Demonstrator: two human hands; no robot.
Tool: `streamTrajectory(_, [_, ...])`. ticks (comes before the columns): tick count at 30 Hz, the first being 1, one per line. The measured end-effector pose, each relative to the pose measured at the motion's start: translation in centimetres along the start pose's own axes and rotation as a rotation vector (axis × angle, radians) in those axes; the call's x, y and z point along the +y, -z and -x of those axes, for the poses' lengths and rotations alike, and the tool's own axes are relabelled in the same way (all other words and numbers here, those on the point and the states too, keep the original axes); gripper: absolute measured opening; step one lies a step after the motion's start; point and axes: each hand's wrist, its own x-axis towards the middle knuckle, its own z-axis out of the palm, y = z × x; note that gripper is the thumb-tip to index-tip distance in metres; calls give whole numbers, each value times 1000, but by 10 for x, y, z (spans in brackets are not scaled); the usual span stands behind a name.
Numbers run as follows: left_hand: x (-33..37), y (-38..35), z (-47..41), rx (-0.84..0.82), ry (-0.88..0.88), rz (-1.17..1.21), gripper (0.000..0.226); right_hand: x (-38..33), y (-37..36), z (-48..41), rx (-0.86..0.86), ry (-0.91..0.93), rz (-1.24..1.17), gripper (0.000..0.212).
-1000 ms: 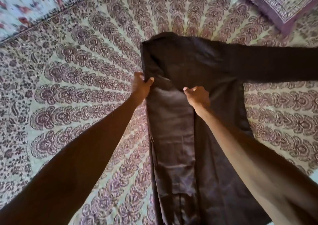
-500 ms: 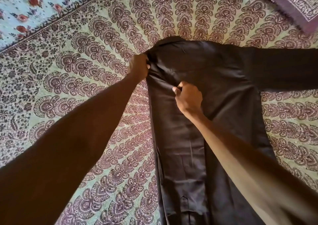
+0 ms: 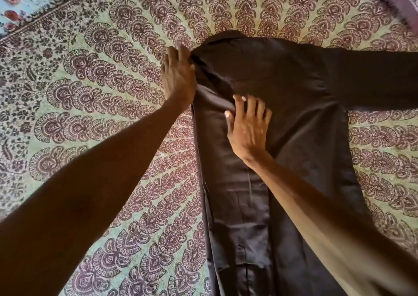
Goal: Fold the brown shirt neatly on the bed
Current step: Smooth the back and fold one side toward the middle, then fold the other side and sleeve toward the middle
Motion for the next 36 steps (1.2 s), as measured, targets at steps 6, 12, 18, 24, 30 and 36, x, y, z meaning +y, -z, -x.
streamTrajectory(6, [0,9,153,-55,-146,73,33,-4,23,88,-262,116,-22,69])
streamTrajectory(12, [-31,17,300,-256,-182,69,53,12,34,199,-410,84,27,71])
streamTrajectory(18, [-42,37,360,-390,-295,-83,61,21,59,259,-408,158,-44,72])
streamTrajectory(24, [-37,47,387,-442,-273,-170,62,39,70,337,-485,198,-45,72])
streamTrajectory(30, [-24,51,398,-388,-202,-125,63,36,67,357,-490,199,-35,73])
streamTrajectory(36, [7,65,395,-329,-147,-56,57,46,91,340,-488,147,-257,68])
